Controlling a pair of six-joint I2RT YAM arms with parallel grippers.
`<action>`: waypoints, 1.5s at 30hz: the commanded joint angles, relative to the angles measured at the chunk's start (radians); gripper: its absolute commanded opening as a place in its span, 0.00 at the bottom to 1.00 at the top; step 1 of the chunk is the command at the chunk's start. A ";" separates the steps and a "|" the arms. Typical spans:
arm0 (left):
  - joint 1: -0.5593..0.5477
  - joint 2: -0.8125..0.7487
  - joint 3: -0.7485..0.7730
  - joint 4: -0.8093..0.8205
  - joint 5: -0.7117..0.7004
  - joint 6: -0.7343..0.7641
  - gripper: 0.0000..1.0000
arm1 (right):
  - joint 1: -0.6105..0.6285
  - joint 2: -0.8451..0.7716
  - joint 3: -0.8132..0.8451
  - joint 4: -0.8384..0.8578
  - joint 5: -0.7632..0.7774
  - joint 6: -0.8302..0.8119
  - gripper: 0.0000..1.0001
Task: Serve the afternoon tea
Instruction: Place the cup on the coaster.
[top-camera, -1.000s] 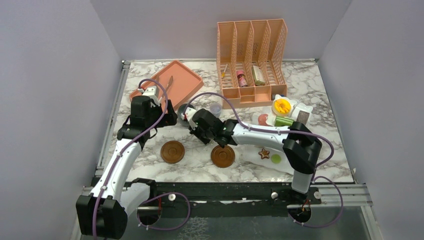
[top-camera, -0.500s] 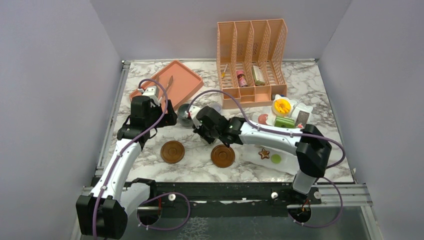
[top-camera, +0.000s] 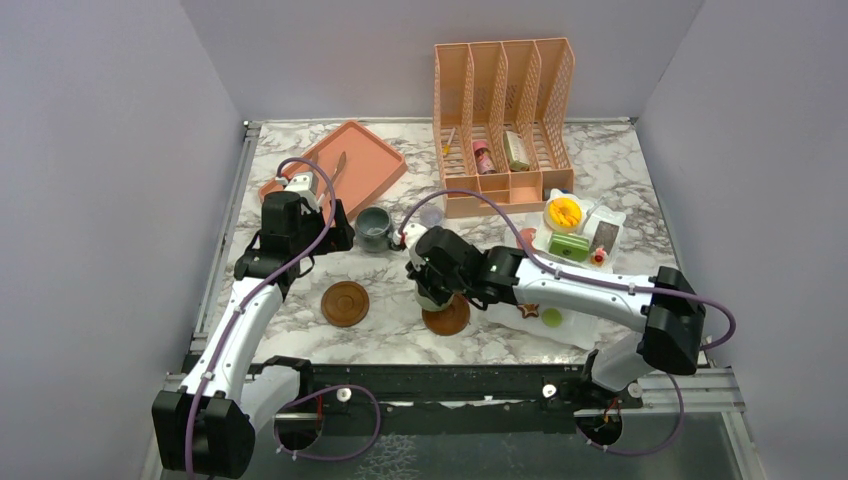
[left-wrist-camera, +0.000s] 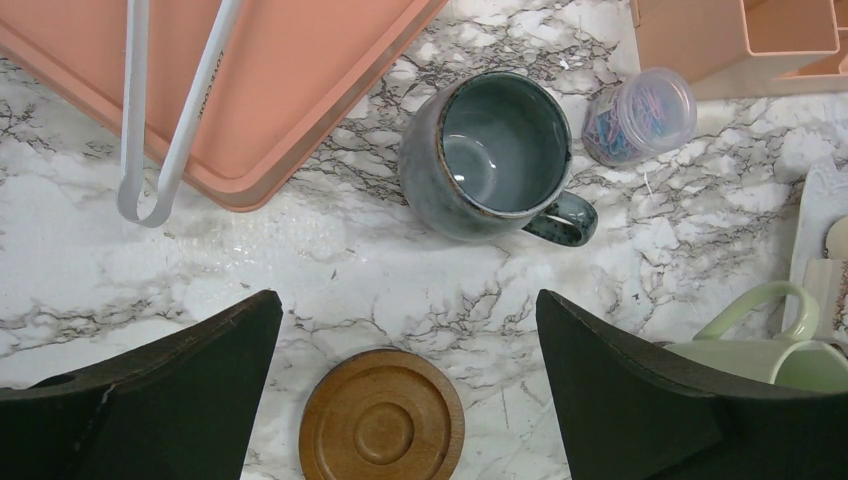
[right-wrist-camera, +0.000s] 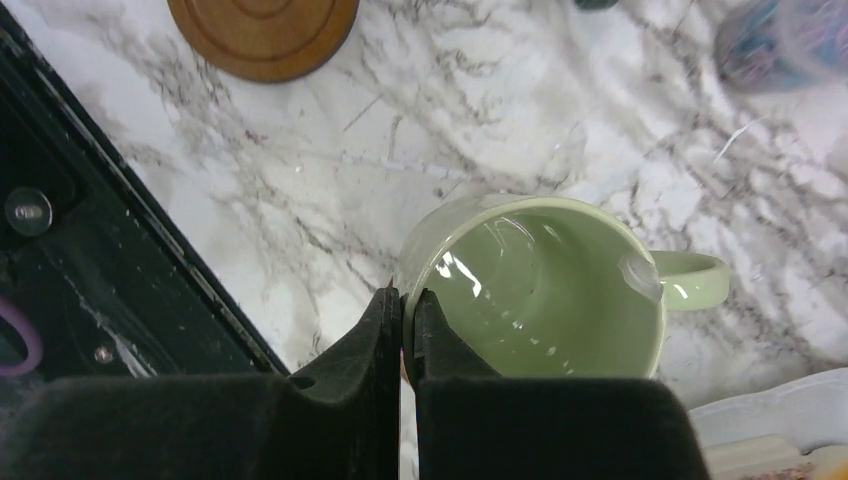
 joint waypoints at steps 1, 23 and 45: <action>-0.006 -0.012 -0.001 0.022 -0.019 0.003 0.97 | 0.033 -0.034 -0.032 -0.009 -0.018 0.047 0.01; -0.006 -0.009 -0.001 0.022 -0.015 0.002 0.97 | 0.088 -0.030 -0.145 -0.001 0.072 0.112 0.01; -0.006 -0.006 -0.001 0.022 -0.018 0.001 0.97 | 0.100 -0.062 -0.162 0.012 0.132 0.123 0.01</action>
